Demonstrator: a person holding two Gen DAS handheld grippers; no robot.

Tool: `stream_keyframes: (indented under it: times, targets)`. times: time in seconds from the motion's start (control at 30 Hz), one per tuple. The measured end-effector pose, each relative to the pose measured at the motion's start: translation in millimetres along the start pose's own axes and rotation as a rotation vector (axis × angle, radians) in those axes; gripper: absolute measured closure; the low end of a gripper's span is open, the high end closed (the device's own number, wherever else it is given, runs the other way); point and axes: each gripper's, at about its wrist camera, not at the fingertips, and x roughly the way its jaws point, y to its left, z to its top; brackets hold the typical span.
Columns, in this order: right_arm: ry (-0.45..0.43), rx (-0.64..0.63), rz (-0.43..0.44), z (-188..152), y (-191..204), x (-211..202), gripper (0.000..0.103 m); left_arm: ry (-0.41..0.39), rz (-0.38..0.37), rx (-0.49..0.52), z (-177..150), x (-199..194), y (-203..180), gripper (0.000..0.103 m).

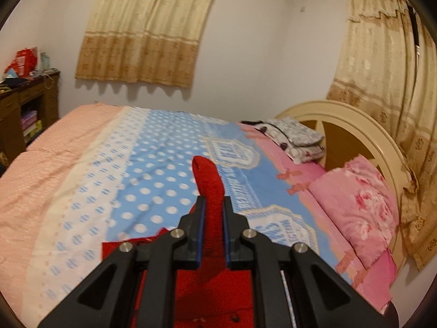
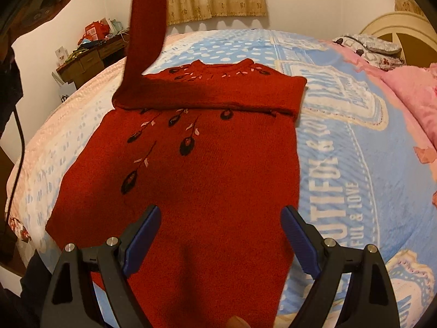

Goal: Fold small clothes
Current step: 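Lift the other sleeve with the left tool, fold it across the body, open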

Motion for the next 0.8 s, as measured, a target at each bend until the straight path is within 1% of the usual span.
stream_keyframes:
  times: [0.1,0.2,0.37,0.47,0.5,0.53,0.57,0.6,0.63,0.67,0.7,0.73,0.77,0.8]
  targets:
    - [0.011,0.006,0.007,-3.6,0.1,4.1,0.014,0.031,-0.024,0.014,-13.6,19.4,-20.0,0.091]
    - [0.020,0.008,0.014,-6.6,0.9,7.6,0.014,0.064,-0.025,0.039,-34.7,39.8,-38.0,0.091]
    - [0.028,0.019,0.021,-9.8,0.3,12.5,0.014,0.139,-0.018,0.089,-76.6,80.0,-73.8,0.091]
    - [0.039,0.027,0.024,-11.3,-0.4,14.9,0.014,0.181,0.011,0.142,-101.1,102.2,-91.2,0.090]
    - [0.037,0.028,0.023,-11.9,-0.6,14.1,0.014,0.204,0.010,0.170,-110.7,109.0,-96.8,0.084]
    - [0.031,0.030,0.024,-12.6,-1.3,12.5,0.014,0.226,0.021,0.202,-121.4,114.6,-102.6,0.082]
    - [0.027,0.035,0.026,-13.4,-2.7,11.6,0.014,0.248,0.024,0.233,-131.7,118.2,-108.2,0.077]
    - [0.026,0.040,0.028,-13.6,-4.5,11.4,0.014,0.257,0.009,0.247,-136.3,118.4,-110.5,0.076]
    - [0.025,0.046,0.026,-14.4,-6.8,11.5,0.014,0.267,-0.026,0.262,-142.6,116.2,-114.3,0.076]
    - [0.023,0.052,0.022,-14.4,-9.7,12.8,0.014,0.269,-0.042,0.269,-144.8,113.5,-116.8,0.072]
    - [0.024,0.060,0.019,-15.0,-12.5,13.7,0.014,0.267,-0.061,0.279,-147.2,109.8,-118.7,0.062]
    - [0.024,0.067,0.017,-15.4,-14.9,14.6,0.014,0.255,-0.077,0.292,-148.2,103.6,-119.1,0.055]
    - [0.021,0.071,0.016,-16.0,-16.2,14.9,0.014,0.238,-0.079,0.304,-148.1,97.9,-117.1,0.041]
    - [0.018,0.071,0.016,-16.3,-17.2,14.3,0.014,0.215,-0.075,0.315,-148.1,88.9,-112.9,0.033]
